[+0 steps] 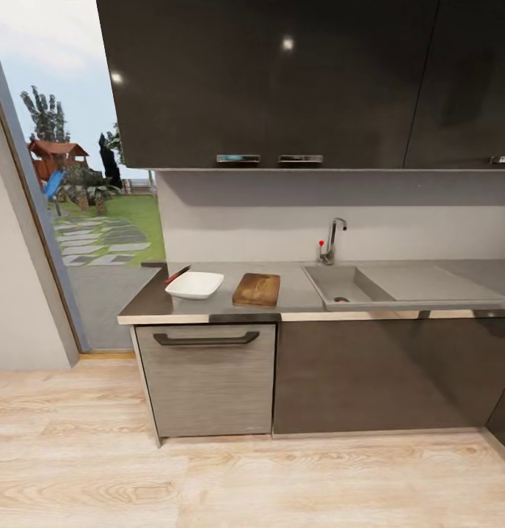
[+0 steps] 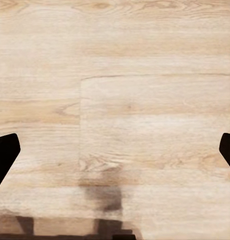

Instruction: In the kitchen, take the Vidalia onion out of the sink, dice it on the chopping board with the paring knife, put the diced onion into the bowl on the countertop, then place both the paring knife and the chopping board into the sink.

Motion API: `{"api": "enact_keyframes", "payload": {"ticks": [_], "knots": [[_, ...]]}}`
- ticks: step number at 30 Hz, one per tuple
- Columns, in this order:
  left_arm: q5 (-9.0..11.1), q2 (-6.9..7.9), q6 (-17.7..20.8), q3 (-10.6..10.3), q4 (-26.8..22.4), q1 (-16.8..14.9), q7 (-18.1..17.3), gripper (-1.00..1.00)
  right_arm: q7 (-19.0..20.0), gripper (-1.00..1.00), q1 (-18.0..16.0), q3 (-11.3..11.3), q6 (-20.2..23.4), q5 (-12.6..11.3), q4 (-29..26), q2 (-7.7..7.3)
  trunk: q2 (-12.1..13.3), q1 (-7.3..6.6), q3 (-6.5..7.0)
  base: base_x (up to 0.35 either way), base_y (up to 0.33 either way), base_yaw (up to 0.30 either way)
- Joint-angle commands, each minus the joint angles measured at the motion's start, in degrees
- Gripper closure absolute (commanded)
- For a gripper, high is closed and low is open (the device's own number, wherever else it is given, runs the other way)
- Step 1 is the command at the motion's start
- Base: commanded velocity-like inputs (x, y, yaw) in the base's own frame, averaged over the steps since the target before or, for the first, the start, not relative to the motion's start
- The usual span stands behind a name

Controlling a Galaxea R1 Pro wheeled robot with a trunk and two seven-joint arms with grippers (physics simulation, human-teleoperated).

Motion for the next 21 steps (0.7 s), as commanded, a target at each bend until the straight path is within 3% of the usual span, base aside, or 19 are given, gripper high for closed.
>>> {"api": "enact_keyframes", "payload": {"ticks": [1,21], "knots": [[0.1,-0.02,-0.1,0.1,-0.1,0.0,0.0,-1.0,0.0,-1.0,0.0,0.0,-0.2,0.0,0.0,-0.01,0.0,0.0,-0.05,0.0,0.0,0.0],[0.2,-0.74,-0.1,0.1,-0.2,0.0,-0.2,-1.0,-0.3,-1.0,0.0,0.0,-0.1,0.0,0.0,-0.01,0.0,0.0,-0.05,0.0,0.0,0.0]]}}
